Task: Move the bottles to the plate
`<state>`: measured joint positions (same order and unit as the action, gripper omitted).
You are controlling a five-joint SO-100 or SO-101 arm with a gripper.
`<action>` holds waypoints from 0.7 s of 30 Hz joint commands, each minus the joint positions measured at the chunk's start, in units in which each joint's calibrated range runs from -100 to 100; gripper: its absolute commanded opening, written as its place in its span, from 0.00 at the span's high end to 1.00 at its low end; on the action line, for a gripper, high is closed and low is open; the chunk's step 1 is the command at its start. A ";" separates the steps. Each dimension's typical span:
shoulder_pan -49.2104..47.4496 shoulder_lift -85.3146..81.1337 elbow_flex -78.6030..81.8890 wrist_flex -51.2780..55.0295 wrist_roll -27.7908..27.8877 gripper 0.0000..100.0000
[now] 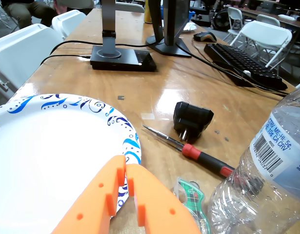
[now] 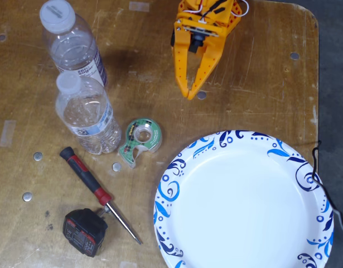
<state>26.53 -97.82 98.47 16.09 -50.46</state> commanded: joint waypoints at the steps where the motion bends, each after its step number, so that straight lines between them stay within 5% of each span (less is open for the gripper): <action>1: -4.80 -0.83 0.54 2.19 1.00 0.99; 21: -4.05 -0.92 0.00 3.50 -2.13 0.99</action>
<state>21.70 -98.07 98.56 21.02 -52.70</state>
